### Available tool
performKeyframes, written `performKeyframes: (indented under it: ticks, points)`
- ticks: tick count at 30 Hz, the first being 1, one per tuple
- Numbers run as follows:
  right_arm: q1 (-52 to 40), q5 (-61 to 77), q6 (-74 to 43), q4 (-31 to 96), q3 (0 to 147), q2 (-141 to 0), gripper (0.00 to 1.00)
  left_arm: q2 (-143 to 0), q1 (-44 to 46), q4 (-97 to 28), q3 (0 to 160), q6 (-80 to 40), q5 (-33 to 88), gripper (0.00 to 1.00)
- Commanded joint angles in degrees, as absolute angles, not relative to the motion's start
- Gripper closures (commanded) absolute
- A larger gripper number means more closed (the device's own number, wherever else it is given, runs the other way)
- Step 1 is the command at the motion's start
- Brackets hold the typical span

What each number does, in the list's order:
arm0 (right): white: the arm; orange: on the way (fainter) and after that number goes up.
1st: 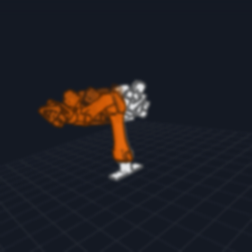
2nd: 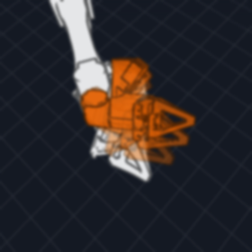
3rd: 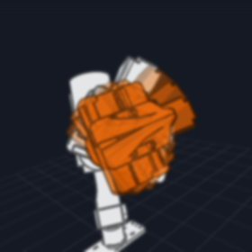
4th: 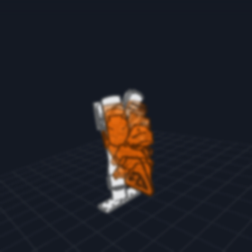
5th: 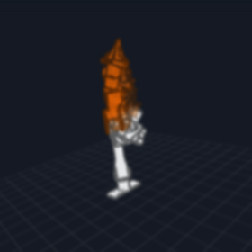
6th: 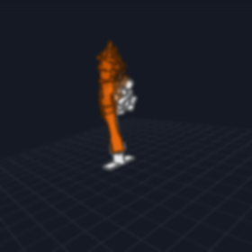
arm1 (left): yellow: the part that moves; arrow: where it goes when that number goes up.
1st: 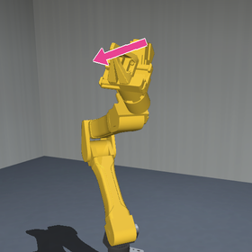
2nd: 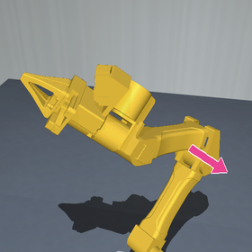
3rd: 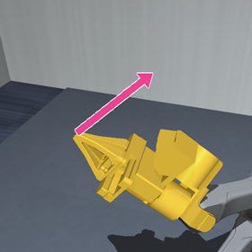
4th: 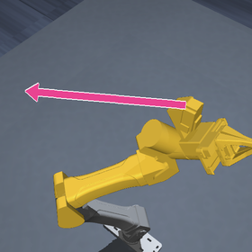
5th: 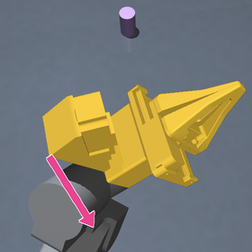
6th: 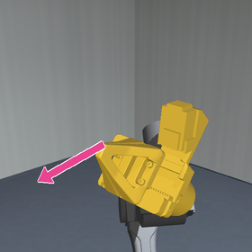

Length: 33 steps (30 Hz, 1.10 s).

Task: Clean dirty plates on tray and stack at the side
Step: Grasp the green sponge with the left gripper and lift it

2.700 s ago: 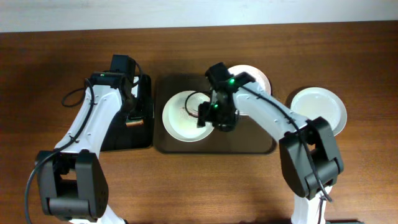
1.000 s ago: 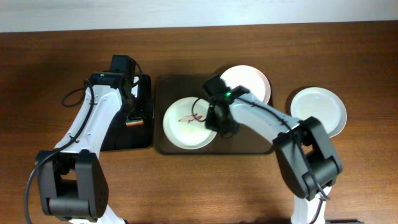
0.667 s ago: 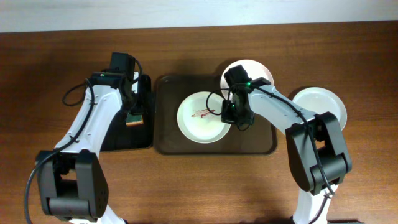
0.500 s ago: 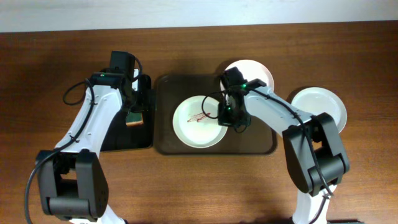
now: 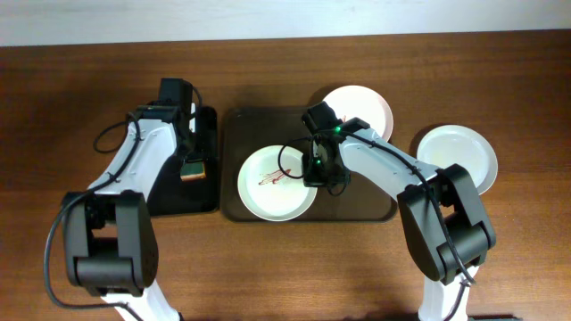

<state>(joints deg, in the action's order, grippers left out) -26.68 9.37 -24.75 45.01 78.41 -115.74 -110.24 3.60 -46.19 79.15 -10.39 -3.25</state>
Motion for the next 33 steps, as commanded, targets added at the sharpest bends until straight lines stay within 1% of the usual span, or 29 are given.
performKeyframes:
  ticks: [1,2,5,8,9,10,11,12,21,22,23,24,25,26,30,33]
  points:
    - [-27.00,9.02,-23.81,45.63,77.91,-115.77,0.96,-114.65,2.70,-45.84,78.61,-11.31,-4.25,0.12]
    - [-27.00,9.02,-23.81,45.60,77.91,-115.77,0.96,-115.35,2.72,-45.47,78.61,-11.31,-4.23,0.15]
    - [-27.00,9.02,-23.81,45.63,77.91,-115.77,0.96,-116.14,2.72,-44.58,78.61,-11.31,-4.21,0.32]
    - [-27.00,9.02,-23.81,45.63,77.91,-115.77,0.96,-116.25,2.70,-44.12,78.61,-11.31,-4.25,0.60]
    - [-27.00,9.02,-23.81,45.63,77.91,-115.77,0.96,-116.25,2.72,-44.12,78.63,-11.31,-4.27,0.78]
    - [-27.00,8.99,-23.81,45.63,77.91,-115.77,0.96,-116.25,2.70,-44.14,78.63,-11.31,-4.29,0.88]
    - [-27.00,8.99,-23.81,45.63,77.91,-115.77,0.96,-116.25,2.66,-44.14,78.63,-11.29,-4.32,0.96]
    - [-27.00,8.99,-23.81,45.60,77.91,-115.77,0.96,-116.25,2.55,-44.14,78.63,-11.29,-4.32,1.00]
    - [-27.00,8.80,-23.81,45.63,77.89,-115.77,0.96,-113.32,2.44,-44.42,78.81,-11.27,-4.58,1.00]
    - [-27.00,8.78,-23.79,45.63,77.91,-115.77,0.96,-113.10,2.44,-44.40,78.81,-11.27,-4.58,0.84]
    - [-27.00,8.80,-23.81,45.63,77.91,-115.77,0.96,-113.10,2.44,-44.40,78.81,-11.27,-4.56,0.44]
    - [-27.00,8.80,-23.79,45.63,77.89,-115.77,0.96,-113.12,2.44,-44.42,78.78,-11.27,-4.56,0.26]
    - [-27.00,8.80,-23.79,45.63,77.91,-115.77,0.96,-113.12,2.44,-44.42,78.78,-11.27,-4.56,0.20]
    - [-27.00,8.80,-23.81,45.63,77.89,-115.77,0.96,-113.12,2.44,-44.34,78.78,-11.27,-4.56,0.18]
    - [-27.00,8.80,-23.79,45.63,77.91,-115.77,0.96,-113.12,2.44,-43.11,78.78,-11.27,-4.54,0.18]
    - [-27.00,8.80,-23.79,45.63,77.89,-115.77,0.96,-113.14,2.44,-42.37,78.78,-11.29,-4.51,0.22]
